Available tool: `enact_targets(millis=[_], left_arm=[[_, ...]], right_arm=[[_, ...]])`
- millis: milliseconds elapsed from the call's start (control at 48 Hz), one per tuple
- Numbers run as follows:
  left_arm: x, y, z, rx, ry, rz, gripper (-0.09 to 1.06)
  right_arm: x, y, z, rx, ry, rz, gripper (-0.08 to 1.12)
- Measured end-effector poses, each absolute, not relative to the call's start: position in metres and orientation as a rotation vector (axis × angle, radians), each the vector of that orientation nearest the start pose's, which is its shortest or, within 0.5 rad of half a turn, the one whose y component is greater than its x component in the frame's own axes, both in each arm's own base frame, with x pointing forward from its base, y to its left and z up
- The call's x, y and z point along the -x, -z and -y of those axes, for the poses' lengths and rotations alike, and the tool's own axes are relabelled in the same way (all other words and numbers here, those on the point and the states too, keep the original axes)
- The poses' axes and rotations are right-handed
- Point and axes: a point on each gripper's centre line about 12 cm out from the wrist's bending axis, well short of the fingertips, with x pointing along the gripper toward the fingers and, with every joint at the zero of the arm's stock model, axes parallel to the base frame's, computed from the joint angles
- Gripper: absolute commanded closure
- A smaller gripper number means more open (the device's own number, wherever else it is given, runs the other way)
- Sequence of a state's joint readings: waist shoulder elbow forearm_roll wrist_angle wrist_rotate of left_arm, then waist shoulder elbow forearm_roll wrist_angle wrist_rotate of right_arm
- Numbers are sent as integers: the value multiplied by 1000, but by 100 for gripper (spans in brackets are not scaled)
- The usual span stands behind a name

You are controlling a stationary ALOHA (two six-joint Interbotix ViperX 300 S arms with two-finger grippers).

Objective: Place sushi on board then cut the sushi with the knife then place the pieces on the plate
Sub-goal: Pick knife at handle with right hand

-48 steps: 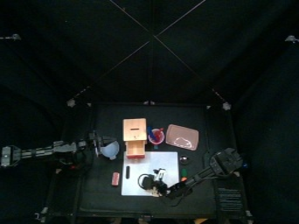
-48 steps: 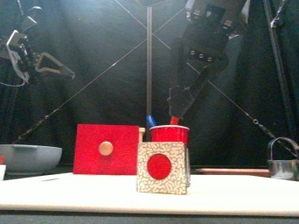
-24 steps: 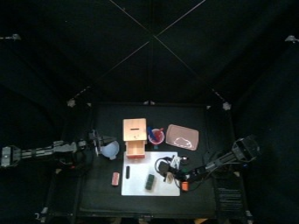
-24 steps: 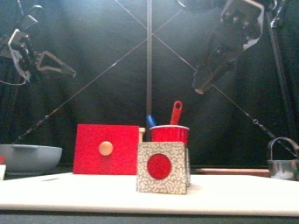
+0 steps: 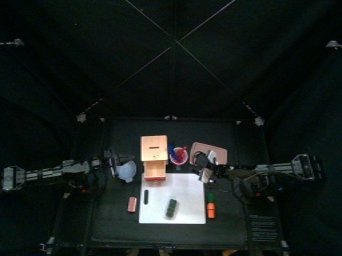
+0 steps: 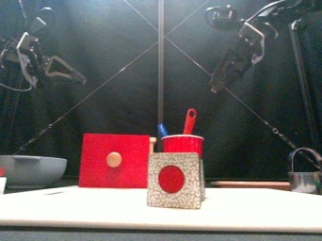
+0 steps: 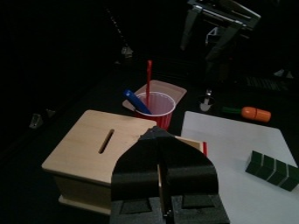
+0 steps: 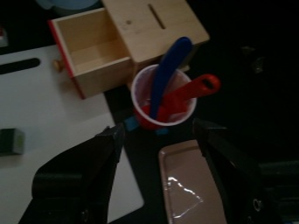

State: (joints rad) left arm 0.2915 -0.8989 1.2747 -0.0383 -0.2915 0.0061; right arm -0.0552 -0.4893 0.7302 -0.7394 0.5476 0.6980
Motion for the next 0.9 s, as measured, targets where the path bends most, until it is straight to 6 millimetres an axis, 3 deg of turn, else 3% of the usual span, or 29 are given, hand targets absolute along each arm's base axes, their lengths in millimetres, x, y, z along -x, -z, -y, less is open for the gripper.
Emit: enact_targets(millis=[167, 562, 896], left_arm=[[-193, -247, -61, 42, -310, -65, 96], [-192, -250, -66, 43, -336, -55, 96], [-191, -252, -68, 44, -349, -44, 96]], right_arm=[[-284, -279, 80, 105, 378, -735, 10], [-280, -283, 111, 91, 288, -764, 10], [-317, -269, 137, 184, 245, -846, 10]])
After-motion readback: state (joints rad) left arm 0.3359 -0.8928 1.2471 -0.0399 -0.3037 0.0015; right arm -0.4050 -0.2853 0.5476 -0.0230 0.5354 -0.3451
